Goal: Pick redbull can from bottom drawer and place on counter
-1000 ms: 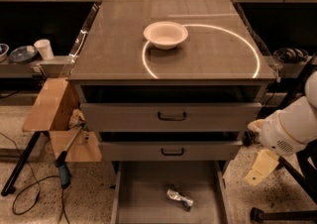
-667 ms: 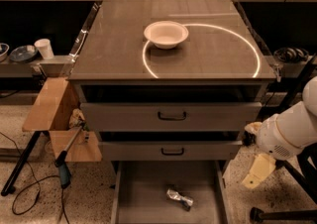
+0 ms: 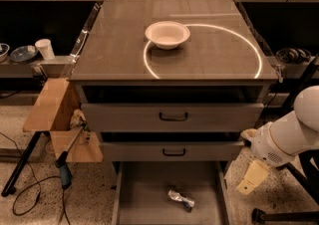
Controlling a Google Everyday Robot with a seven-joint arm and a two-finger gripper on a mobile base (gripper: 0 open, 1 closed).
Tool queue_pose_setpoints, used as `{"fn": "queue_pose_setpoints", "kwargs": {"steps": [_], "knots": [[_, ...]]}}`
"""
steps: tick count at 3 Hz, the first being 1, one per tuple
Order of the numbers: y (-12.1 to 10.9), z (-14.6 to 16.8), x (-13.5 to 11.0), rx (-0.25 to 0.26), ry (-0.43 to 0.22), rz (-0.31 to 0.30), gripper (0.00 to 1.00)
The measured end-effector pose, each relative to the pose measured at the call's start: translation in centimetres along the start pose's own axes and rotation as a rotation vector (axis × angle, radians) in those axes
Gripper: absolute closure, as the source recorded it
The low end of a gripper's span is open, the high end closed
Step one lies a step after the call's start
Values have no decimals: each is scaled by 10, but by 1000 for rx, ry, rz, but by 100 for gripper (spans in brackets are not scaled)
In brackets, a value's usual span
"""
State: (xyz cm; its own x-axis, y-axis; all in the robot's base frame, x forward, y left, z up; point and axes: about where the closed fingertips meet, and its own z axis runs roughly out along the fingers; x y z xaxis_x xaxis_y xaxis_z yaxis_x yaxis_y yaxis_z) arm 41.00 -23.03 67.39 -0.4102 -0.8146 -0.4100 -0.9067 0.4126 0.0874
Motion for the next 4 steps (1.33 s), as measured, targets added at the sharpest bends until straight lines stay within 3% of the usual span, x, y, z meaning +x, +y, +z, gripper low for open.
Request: {"fn": "queue_pose_setpoints", "kwargs": {"steps": [2,4], "knots": [[1,50,-12,-62,25,-14,0],[4,57,-10,-33,-3,-26,0]]}}
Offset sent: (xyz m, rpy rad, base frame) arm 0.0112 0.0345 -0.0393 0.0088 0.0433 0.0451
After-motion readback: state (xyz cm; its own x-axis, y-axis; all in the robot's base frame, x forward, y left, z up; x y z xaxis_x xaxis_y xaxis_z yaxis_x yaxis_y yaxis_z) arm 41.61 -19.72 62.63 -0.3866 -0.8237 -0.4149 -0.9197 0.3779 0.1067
